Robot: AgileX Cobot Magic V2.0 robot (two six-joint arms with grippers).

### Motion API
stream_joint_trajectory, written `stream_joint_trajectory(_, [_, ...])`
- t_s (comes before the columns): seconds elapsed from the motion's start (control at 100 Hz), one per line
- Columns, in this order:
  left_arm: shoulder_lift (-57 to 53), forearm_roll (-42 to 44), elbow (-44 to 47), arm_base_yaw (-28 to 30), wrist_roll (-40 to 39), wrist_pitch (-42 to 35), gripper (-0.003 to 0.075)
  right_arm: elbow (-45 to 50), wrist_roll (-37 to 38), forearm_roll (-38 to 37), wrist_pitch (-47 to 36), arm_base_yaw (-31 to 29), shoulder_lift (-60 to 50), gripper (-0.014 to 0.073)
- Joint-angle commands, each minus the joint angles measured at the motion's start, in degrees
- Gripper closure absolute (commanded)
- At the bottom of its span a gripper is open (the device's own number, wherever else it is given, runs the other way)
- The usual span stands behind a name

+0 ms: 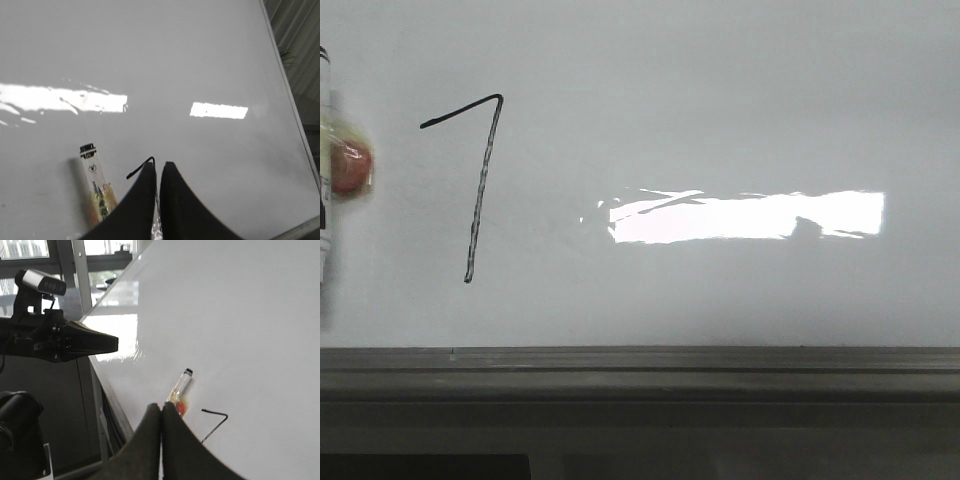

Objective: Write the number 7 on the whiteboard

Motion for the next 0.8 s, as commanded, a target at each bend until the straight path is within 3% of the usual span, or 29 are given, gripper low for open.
stream_joint_trajectory(0.0, [-3.1,2.9,-1.1,0.1,0.2,-3.7,0.0741,1.9,-0.6,-3.1,-5.8,-0.3,-6.3,0.0655])
stream_joint_trajectory(0.19, [-10.0,6.7,1.5,0.1,0.2,-3.7,0.0741,8.9,-0.6,-8.8,-5.9,-0.3,-18.7,0.0655])
stream_joint_trajectory(0.38, [-11.5,6.3,2.4,0.1,0.2,-3.7,0.0741,13.0,-0.6,-9.0,-5.5,-0.3,-27.2,0.0657])
stream_joint_trajectory(0.79, [-11.5,6.3,2.9,0.1,0.2,-3.7,0.0741,13.5,-0.6,-9.0,-5.8,-0.3,-29.1,0.0657])
